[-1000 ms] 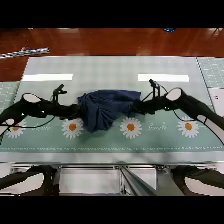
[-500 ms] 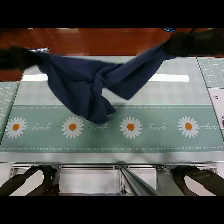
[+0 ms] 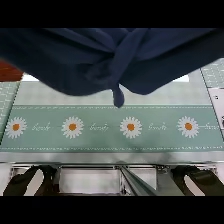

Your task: Fold the shirts.

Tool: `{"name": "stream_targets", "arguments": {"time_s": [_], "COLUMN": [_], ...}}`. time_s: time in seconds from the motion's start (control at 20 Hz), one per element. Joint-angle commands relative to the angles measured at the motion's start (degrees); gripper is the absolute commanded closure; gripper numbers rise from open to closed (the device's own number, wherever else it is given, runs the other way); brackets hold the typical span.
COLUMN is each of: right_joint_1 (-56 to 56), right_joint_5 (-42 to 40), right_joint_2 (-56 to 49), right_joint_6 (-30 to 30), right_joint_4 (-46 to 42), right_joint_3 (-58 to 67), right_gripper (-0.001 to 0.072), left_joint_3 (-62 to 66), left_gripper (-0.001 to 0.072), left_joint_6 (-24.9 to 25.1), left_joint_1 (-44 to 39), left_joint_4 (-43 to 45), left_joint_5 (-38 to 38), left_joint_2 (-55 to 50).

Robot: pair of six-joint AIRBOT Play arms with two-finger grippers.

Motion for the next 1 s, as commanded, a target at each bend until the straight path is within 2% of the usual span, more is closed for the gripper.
{"name": "stream_targets", "arguments": {"time_s": [0.0, 0.1, 0.2, 0.3, 0.4, 0.45, 0.55, 0.6, 0.7, 0.8, 0.95], "right_joint_1": [0.0, 0.0, 0.0, 0.0, 0.0, 0.0, 0.0, 0.0, 0.0, 0.0, -2.8], "right_joint_5": [9.6, 19.4, 26.6, 28.0, 27.1, 25.4, 19.4, 14.5, 5.4, -3.0, -14.5], "right_joint_2": [6.6, 7.7, 9.0, 11.1, 12.9, 13.4, 13.2, 12.7, 9.2, 2.1, -12.9], "right_joint_6": [4.7, 7.0, 9.4, 11.3, 12.9, 13.6, 14.3, 14.4, 15.8, 16.0, 15.8], "right_joint_4": [-10.2, -15.3, -19.1, -17.2, -13.9, -12.7, -10.6, -9.7, -9.5, -9.6, -8.6], "right_joint_3": [0.5, -0.5, -5.4, -14.3, -26.4, -32.4, -44.1, -49.8, -58.3, -61.9, -59.4], "right_gripper": [0.0688, 0.0688, 0.0688, 0.0688, 0.0688, 0.0688, 0.0688, 0.0688, 0.0689, 0.0689, 0.0689], "left_joint_3": [1.4, 1.4, 0.0, -5.3, -13.9, -18.9, -28.6, -32.6, -36.7, -35.5, -27.3], "left_gripper": [0.0688, 0.0688, 0.0688, 0.0688, 0.0687, 0.0687, 0.0687, 0.0687, 0.0687, 0.0688, 0.0688], "left_joint_6": [-1.7, -4.5, -8.1, -9.4, -9.3, -9.2, -5.6, -3.9, -3.6, -2.3, -2.4], "left_joint_1": [-2.3, -4.6, -5.6, -5.7, -5.8, -5.8, -5.8, -5.9, -6.9, -8.6, -11.0], "left_joint_4": [10.7, 19.1, 23.8, 21.7, 15.9, 12.3, 5.3, 3.4, 2.9, 2.1, 1.1], "left_joint_5": [3.3, 3.3, 2.4, 1.1, -0.4, -0.6, 0.5, 2.6, 7.4, 10.8, 14.7], "left_joint_2": [7.2, 8.4, 7.5, 5.7, 2.9, 1.2, -3.4, -6.5, -14.2, -24.0, -39.3]}}
